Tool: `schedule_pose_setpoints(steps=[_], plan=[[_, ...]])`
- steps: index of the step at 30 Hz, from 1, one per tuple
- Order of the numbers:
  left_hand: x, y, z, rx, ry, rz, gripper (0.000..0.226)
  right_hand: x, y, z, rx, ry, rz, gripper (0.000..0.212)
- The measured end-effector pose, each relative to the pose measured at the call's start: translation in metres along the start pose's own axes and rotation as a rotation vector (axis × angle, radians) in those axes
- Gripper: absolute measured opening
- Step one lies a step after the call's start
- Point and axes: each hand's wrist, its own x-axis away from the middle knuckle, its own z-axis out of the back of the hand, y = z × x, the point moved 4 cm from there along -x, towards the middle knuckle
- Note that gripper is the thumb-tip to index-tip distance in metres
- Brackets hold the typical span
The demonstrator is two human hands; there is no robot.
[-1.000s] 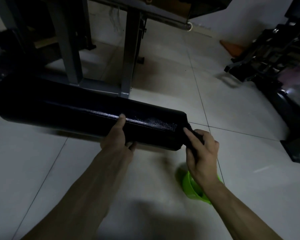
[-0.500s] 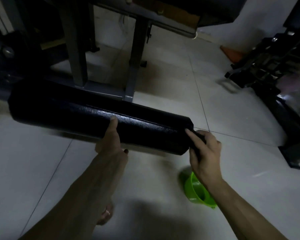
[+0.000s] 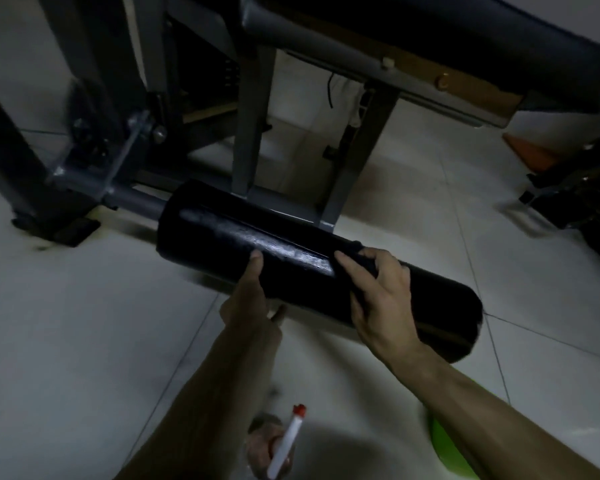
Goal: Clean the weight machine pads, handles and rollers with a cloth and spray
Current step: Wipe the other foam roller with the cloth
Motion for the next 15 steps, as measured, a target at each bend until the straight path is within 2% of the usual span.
schedule_pose_setpoints(steps=[4, 8, 12, 15], plan=[[-0.006, 0.028, 0.014, 0.118, 0.017, -0.037, 0.037, -0.043, -0.047, -0.036, -0.007, -0.022, 0.141, 0.058], [-0.010, 0.043, 0.020, 0.170, -0.063, 0.004, 0.044, -0.082, -0.097, -0.066, -0.032, -0.034, 0.257, 0.039], [-0.013, 0.050, 0.025, 0.278, -0.199, 0.121, 0.061, -0.114, -0.136, -0.089, -0.052, -0.055, 0.308, 0.043], [-0.006, 0.065, 0.026, 0.297, -0.232, 0.154, 0.052, -0.132, -0.158, -0.103, -0.059, -0.114, 0.336, 0.050]])
